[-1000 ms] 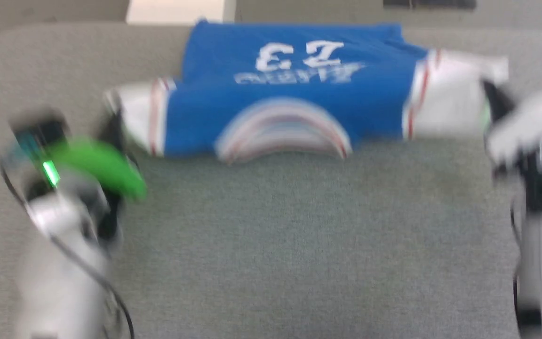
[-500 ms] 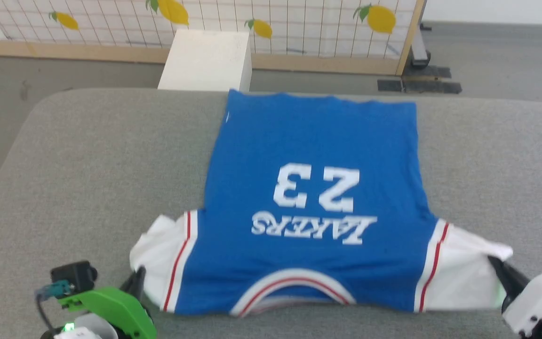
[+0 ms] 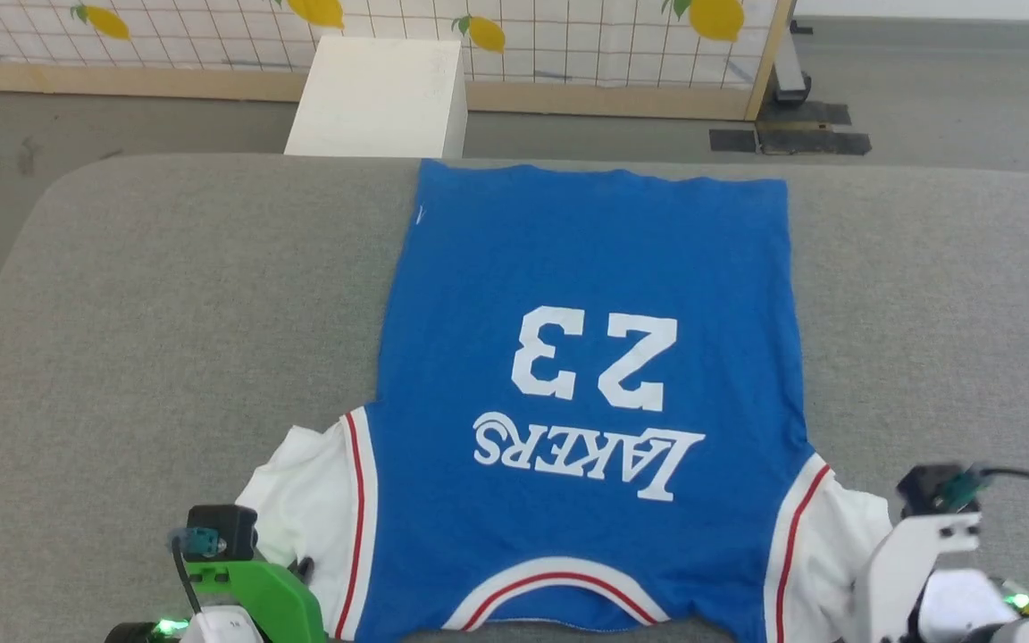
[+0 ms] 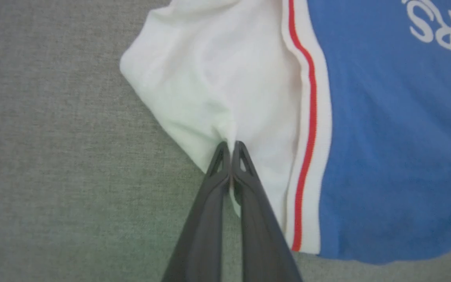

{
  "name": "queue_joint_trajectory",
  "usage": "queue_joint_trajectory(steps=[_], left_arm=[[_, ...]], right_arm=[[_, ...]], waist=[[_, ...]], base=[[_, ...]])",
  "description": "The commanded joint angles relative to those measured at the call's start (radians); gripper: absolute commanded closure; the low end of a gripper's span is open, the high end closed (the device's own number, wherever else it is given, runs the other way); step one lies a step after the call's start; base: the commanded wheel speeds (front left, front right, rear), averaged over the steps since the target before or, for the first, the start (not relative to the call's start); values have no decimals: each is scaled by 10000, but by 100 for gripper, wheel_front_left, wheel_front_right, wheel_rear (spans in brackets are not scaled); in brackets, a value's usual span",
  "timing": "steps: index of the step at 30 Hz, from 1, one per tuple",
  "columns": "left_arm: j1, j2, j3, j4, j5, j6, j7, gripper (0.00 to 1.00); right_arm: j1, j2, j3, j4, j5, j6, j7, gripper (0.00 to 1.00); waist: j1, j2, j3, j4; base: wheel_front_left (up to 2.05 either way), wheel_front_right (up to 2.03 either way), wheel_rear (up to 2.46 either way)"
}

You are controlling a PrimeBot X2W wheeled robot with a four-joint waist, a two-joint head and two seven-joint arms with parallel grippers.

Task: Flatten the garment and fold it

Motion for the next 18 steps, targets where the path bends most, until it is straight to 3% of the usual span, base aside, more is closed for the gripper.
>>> queue_joint_trajectory(steps=[1, 2, 3, 4, 5, 9, 18], left_arm=[[-205, -86, 45, 125, -74, -57, -110, 100], [-232, -131, 66, 180, -111, -71, -194, 100], [-249, -185, 94, 231, -160, -84, -295, 100], [-252, -227, 129, 254, -208, -86, -375, 100], [-255, -258, 181, 256, -254, -79, -475, 100], [-186, -303, 388, 144, -395, -21, -805, 100], [208, -426, 676, -502, -594, 210, -1323, 100]], right_arm=[[-143, 51, 45, 362, -134, -15, -249, 100], [-166, 68, 78, 614, -161, -15, -394, 100], [-192, 92, 88, 862, -127, -15, -558, 92], [-221, 109, 78, 983, -73, -15, -746, 37], [-260, 129, 30, 1064, 19, -15, -1034, 0], [-358, 177, -319, 808, 718, -15, -2097, 0], [-1226, 220, -1540, -1015, 2323, -15, -4322, 0]], waist=[[1, 0, 46, 17], [1, 0, 58, 24], [1, 0, 59, 32], [1, 0, 61, 36], [1, 0, 67, 35], [1, 0, 14, 13], [1, 0, 60, -162]], base=[[0, 0, 0], [0, 0, 0], [0, 0, 0], [0, 0, 0], [0, 0, 0], [0, 0, 0], [0, 0, 0]])
